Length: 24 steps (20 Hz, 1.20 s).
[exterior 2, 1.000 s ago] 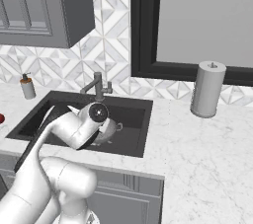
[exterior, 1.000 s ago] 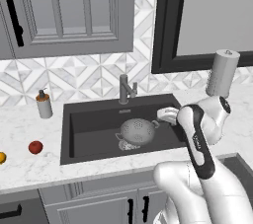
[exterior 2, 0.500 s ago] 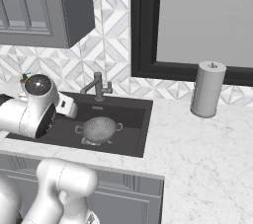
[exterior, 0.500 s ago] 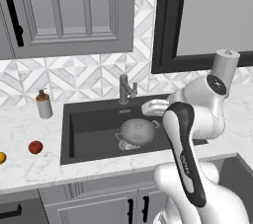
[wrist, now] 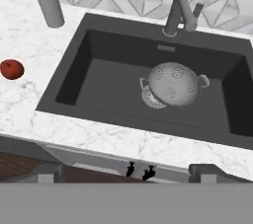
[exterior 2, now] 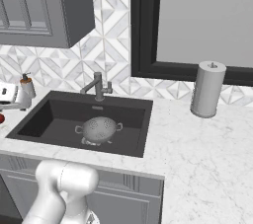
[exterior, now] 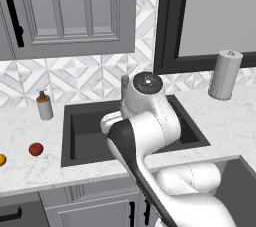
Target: Put the colander in the sink, put the apple, tangerine in the colander, and turn on the sink faucet and pour water over the colander.
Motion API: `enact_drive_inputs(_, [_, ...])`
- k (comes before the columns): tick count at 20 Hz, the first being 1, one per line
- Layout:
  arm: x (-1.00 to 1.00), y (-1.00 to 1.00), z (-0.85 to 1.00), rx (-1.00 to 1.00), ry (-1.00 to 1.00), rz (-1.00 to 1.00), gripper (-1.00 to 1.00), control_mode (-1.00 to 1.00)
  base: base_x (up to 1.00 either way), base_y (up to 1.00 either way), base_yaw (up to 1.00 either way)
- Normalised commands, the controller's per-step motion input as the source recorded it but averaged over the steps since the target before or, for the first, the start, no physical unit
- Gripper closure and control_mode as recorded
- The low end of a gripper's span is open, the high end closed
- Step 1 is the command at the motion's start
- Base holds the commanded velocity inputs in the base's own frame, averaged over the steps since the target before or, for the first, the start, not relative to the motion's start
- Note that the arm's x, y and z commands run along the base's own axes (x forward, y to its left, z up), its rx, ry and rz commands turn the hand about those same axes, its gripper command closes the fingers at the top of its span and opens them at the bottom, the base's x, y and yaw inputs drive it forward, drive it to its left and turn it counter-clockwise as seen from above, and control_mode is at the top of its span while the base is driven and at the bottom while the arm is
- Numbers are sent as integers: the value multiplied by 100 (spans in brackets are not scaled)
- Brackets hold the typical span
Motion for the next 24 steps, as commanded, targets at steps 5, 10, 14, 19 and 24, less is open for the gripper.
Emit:
enact_drive_inputs(5, [-5,100,-4,-25,22,6,-100,-100,0,0,0])
enact_drive_inputs(10, [2,90,-5,-19,23,23,-100,-100,0,0,0])
enact_drive_inputs(14, [18,77,-21,-14,21,31,-100,-100,0,0,0])
enact_drive_inputs(19, [46,88,-71,-6,5,33,-100,-100,0,0,0])
enact_drive_inputs(24, [43,69,-92,0,0,33,-100,-100,0,0,0])
